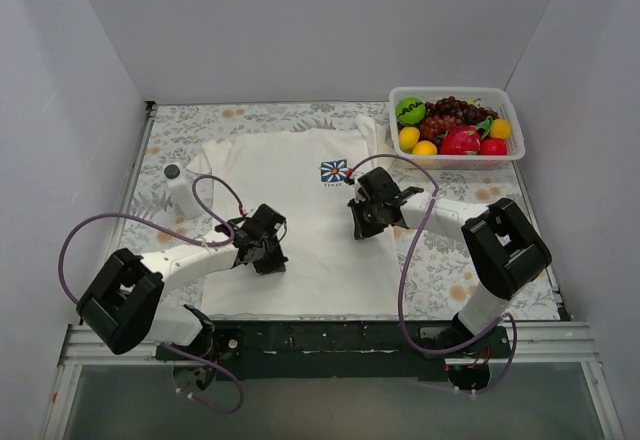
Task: Pin the brooch onto the clothing
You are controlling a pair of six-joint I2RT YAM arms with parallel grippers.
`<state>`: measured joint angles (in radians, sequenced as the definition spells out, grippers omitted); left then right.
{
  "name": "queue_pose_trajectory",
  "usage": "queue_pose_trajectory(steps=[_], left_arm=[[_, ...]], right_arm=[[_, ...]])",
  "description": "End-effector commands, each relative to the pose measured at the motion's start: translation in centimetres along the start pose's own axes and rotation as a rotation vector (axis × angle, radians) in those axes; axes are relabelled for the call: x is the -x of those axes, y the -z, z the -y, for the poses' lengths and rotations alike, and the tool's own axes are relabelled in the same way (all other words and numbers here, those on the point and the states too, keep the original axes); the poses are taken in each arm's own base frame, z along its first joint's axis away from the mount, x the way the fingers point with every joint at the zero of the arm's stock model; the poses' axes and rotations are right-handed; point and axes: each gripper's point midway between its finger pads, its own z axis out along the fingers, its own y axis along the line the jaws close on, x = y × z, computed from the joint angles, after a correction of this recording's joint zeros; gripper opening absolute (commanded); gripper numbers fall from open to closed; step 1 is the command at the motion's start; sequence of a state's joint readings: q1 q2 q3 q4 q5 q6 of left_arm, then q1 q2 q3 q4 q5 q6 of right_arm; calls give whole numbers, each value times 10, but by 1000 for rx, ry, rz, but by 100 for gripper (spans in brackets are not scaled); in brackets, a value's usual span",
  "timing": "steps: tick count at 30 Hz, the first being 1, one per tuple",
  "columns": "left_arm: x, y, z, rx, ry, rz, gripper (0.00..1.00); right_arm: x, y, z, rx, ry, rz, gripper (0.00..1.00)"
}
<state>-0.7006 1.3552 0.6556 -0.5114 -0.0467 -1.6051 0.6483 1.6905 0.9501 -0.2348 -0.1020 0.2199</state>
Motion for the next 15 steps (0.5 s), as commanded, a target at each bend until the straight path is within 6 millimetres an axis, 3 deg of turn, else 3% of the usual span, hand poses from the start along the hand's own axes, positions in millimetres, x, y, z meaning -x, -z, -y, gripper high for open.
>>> queue_pose_trajectory(steps=[1,3,8,15], left_arm=[[-35,-3,-23,20,95,-103,0],[-45,-1,-30,11,136,-120,0],[-58,3,-38,0,178,-150,0],[-55,5,-31,-10,174,-140,0]], right_arm=[[-41,3,3,-31,-11,-95,1],[-53,2,6,-43,-16,-128,1],[-57,4,10,-63,-8,-141,1],[-52,4,4,-34,-3,-129,1]])
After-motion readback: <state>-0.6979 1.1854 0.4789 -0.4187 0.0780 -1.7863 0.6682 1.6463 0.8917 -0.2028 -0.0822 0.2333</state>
